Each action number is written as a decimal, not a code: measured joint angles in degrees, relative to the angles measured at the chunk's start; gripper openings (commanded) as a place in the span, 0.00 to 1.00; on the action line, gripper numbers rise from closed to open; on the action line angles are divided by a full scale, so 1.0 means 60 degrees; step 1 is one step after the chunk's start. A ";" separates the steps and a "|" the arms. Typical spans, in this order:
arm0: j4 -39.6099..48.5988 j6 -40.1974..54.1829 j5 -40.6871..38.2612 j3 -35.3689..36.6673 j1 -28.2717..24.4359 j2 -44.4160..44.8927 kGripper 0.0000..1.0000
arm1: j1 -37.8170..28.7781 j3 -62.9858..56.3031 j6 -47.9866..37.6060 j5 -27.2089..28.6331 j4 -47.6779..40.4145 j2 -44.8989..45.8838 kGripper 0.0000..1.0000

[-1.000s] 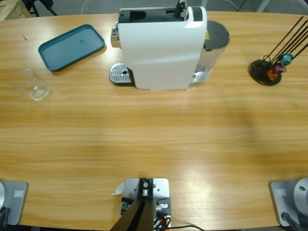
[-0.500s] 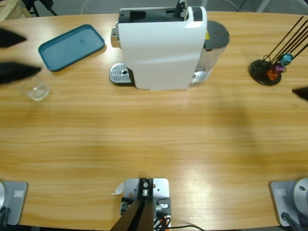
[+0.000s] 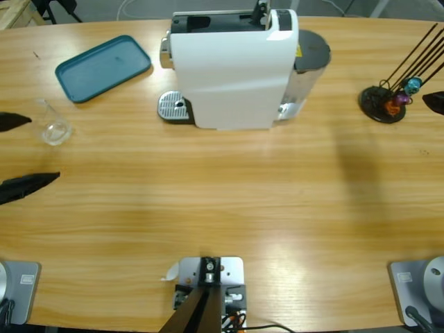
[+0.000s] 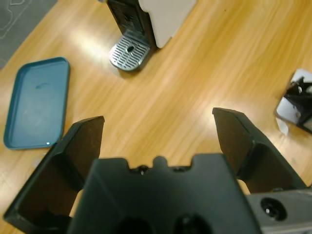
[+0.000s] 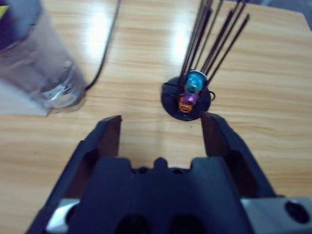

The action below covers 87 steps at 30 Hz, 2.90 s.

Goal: Pour coffee

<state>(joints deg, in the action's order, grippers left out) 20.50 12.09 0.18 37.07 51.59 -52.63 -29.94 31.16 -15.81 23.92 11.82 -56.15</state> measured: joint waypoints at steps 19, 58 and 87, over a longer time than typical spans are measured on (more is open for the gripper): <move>-0.1473 -0.0837 -0.0001 0.0001 -0.0052 -0.0889 0.96 | 0.3051 -0.1233 0.0418 -0.1798 -0.4105 -0.3102 0.50; -0.1742 -0.1372 -0.0418 0.0000 -0.0052 -0.1032 0.96 | 0.3627 -0.1762 0.0468 -0.2117 -0.5694 -0.3696 0.89; -0.1753 -0.1435 -0.0550 -0.0001 -0.0052 -0.1032 0.96 | 0.3701 -0.1955 0.0685 -0.2067 -0.6123 -0.4157 0.00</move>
<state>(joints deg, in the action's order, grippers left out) 9.98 3.48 -3.12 37.06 51.28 -58.83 -7.73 19.43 -11.70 11.52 -24.92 -81.09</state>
